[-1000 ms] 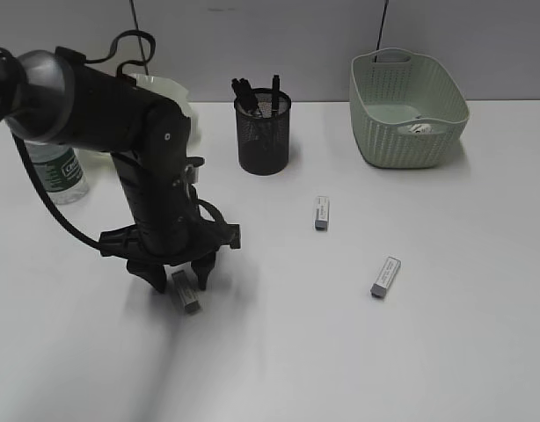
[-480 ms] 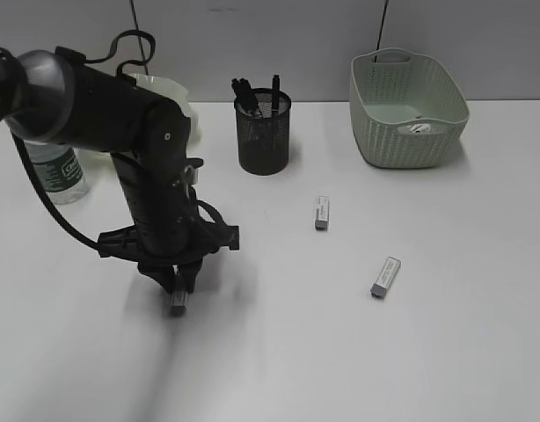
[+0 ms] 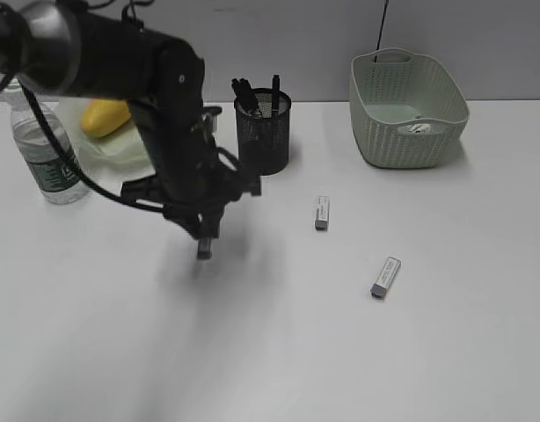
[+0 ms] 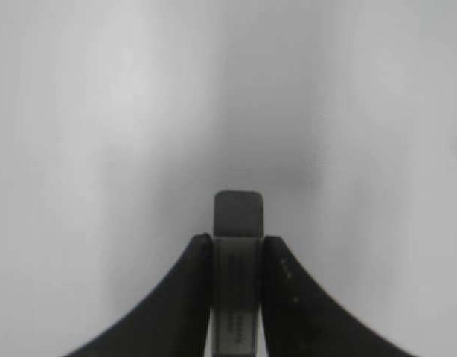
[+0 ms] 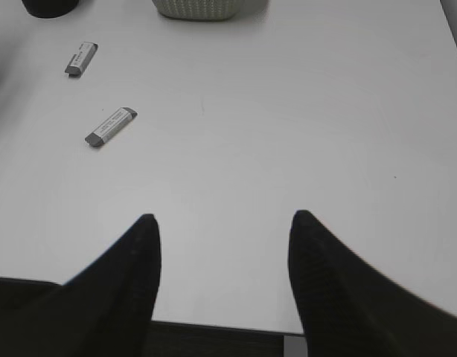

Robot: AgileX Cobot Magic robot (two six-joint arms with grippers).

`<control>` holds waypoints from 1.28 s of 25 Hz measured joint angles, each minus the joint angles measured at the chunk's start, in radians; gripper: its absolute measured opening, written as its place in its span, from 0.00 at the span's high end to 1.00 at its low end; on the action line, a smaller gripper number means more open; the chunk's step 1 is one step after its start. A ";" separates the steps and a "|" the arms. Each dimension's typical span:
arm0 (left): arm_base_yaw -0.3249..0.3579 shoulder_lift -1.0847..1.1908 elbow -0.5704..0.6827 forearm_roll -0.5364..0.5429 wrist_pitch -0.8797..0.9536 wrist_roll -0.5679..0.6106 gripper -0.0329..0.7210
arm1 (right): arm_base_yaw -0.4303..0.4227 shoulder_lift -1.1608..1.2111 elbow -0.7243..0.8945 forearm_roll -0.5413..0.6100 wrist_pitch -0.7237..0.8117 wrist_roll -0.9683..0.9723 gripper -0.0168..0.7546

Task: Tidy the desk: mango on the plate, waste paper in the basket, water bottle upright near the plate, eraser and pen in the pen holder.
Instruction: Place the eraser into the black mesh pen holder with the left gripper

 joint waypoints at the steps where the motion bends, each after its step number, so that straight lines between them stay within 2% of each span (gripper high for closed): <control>1: 0.000 0.000 -0.047 0.009 0.002 0.004 0.74 | 0.000 0.000 0.000 0.000 0.000 0.000 0.41; 6: 0.005 0.000 -0.259 0.109 -0.040 0.010 0.74 | 0.000 0.000 0.000 0.000 0.001 0.000 0.41; 9: 0.017 0.000 -0.322 0.167 -0.154 0.011 0.74 | 0.000 0.000 0.000 0.000 0.001 0.000 0.41; 12: 0.031 0.006 -0.330 0.203 -0.312 0.011 0.74 | 0.000 0.000 0.000 0.000 0.001 0.000 0.41; 19: 0.049 0.105 -0.334 0.276 -0.548 0.011 0.74 | 0.000 0.000 0.000 0.000 0.001 0.000 0.41; 25: 0.050 0.165 -0.334 0.347 -0.624 0.011 0.73 | 0.000 0.000 0.000 0.000 0.001 0.000 0.41; 27: 0.050 0.168 -0.334 0.357 -0.626 0.011 0.68 | 0.000 0.000 0.000 0.000 0.001 0.000 0.41; 32: 0.050 0.168 -0.336 0.364 -0.654 0.011 0.48 | 0.000 0.000 0.000 0.000 0.001 0.000 0.41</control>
